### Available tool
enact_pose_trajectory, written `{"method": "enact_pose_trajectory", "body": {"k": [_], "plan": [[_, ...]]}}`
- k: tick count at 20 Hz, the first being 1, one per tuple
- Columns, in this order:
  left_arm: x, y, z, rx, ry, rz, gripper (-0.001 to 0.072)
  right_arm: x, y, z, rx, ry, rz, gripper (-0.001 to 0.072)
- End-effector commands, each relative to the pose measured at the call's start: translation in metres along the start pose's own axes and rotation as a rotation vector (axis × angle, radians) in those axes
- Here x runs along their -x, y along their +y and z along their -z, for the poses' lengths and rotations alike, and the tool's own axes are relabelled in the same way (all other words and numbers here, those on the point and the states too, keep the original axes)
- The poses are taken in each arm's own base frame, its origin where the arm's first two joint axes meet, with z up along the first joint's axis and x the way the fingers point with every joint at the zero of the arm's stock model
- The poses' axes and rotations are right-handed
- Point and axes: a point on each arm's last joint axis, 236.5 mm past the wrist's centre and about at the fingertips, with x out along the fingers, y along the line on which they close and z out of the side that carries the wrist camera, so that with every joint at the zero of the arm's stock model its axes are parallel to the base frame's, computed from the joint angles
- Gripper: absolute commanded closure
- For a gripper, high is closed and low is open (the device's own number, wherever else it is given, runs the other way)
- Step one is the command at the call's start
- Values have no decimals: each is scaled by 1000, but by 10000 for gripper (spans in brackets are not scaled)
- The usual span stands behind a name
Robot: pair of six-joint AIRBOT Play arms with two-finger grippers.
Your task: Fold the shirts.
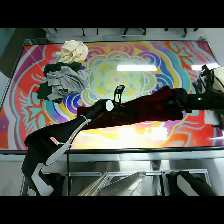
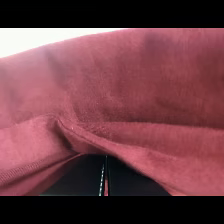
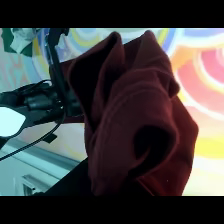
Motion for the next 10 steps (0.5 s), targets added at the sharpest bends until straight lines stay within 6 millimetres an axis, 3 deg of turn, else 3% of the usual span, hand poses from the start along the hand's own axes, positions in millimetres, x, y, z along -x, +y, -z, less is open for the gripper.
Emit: {"method": "enact_pose_trajectory", "body": {"k": [1, 3, 5, 7, 10], "plan": [[-4, -7, -2, 71, -15, 36, 691, -18, 8, 5, -34, 62, -15, 685], [12, -14, -4, -9, -1, 45, 691, -27, 6, 6, -39, 81, -16, 685], [47, -11, -7, -112, 37, 26, 691, -33, 6, -1, -27, 59, -15, 685], [99, 21, -7, -226, 107, -85, 691, -41, 15, -10, 80, 17, -25, 685], [199, 90, -11, -242, 166, -287, 691, -58, 44, -18, 199, -41, -84, 685]]}}
